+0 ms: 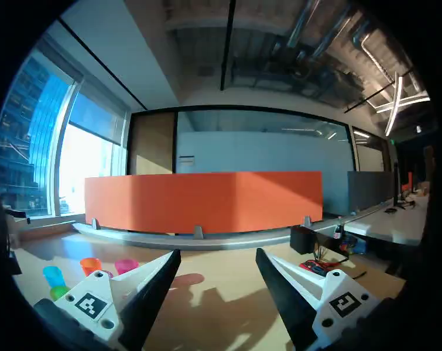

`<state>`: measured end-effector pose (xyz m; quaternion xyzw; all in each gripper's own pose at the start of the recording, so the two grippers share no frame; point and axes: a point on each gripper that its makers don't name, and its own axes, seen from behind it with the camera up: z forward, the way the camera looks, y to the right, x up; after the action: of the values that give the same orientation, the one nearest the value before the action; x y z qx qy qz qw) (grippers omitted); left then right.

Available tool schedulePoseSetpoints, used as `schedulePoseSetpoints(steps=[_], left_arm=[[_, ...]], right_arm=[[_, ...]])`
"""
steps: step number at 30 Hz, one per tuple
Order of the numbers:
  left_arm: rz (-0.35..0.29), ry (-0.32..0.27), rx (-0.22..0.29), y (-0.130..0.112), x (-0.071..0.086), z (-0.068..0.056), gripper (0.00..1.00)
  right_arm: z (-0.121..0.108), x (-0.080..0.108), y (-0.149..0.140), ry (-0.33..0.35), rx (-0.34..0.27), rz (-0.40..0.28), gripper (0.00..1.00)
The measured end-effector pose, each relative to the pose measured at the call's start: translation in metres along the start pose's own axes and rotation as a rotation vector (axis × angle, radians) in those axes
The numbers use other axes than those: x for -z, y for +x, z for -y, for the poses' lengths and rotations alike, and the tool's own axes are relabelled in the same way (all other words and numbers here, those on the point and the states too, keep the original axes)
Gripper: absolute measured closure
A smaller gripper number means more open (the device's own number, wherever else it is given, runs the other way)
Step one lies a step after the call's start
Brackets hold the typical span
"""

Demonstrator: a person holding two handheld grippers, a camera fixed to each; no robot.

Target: Pour water

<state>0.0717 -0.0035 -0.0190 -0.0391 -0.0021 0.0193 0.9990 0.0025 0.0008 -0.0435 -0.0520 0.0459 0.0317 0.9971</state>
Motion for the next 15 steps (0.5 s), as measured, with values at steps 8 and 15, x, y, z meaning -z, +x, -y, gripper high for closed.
schedulePoseSetpoints(steps=[8, 15], left_arm=[[-0.017, 0.033, -0.022, -0.0013, 0.0009, 0.0038, 0.02], [-0.045, 0.056, -0.038, -0.0038, 0.0010, 0.0032, 0.02]], right_arm=[[-0.0037, 0.0031, 0.0016, -0.020, -0.001, -0.004, 0.01], [-0.0019, 0.0055, 0.0010, -0.023, 0.006, 0.004, 0.01]])
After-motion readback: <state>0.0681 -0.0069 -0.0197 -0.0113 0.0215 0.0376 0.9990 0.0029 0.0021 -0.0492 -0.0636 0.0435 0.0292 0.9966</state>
